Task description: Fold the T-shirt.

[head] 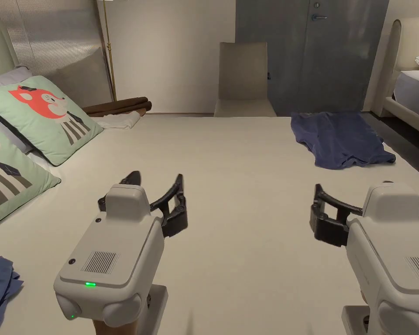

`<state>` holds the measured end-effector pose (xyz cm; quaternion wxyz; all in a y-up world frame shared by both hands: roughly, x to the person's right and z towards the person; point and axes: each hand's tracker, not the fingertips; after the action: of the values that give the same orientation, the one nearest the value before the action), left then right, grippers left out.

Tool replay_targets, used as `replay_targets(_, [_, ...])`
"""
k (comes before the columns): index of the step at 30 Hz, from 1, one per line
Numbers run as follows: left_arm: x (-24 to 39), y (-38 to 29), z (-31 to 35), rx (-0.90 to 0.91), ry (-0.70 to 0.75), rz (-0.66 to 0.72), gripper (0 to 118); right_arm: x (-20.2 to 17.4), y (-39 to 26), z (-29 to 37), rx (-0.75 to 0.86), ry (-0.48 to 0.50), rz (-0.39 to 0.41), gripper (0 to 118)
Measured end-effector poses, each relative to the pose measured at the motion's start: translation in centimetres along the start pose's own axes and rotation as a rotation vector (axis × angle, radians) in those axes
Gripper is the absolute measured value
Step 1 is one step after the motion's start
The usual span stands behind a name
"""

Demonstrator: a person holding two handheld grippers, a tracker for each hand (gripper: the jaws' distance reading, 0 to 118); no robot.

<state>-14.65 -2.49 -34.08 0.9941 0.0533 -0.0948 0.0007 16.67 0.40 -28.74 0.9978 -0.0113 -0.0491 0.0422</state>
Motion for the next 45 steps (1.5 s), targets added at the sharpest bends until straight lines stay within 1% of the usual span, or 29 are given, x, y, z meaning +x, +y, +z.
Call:
replay_targets(1, [0.01, -0.02, -0.14, -0.003, 0.007, -0.006, 69, -0.01, -0.05, -0.02, 0.000, -0.002, -0.001, 96])
replay_targets(2, [0.00, -0.04, -0.17, -0.004, 0.006, -0.009, 83, -0.02, -0.07, -0.03, 0.000, -0.002, -0.002, 105])
replay_targets(3, [-0.03, -0.03, -0.17, -0.001, 0.009, -0.009, 93, -0.04, -0.09, -0.03, 0.000, -0.004, -0.003, 110])
replay_targets(4, [-0.08, 0.00, -0.20, 0.002, 0.010, -0.007, 99, -0.04, -0.15, -0.03, 0.003, -0.006, -0.004, 112])
replay_targets(5, [-0.17, 0.10, -0.29, -0.001, 0.007, -0.004, 103, -0.02, -0.18, -0.01, 0.003, -0.007, -0.004, 112])
replay_targets(7, [-0.38, 0.11, -0.21, 0.005, -0.001, 0.005, 116, 0.04, -0.18, 0.00, 0.001, 0.000, -0.011, 112])
replay_targets(22, [-0.40, 0.11, 0.00, -0.005, 0.010, -0.017, 116, -0.39, 0.05, 0.08, 0.006, -0.001, -0.029, 112])
replay_targets(28, [-0.51, 0.17, 0.16, 0.001, 0.016, -0.005, 116, -0.68, 0.12, 0.07, 0.009, 0.004, -0.031, 112])
replay_targets(45, [-0.83, 0.43, 0.38, 0.010, 0.013, 0.002, 116, -0.79, 0.38, 0.29, 0.013, -0.002, -0.023, 112])
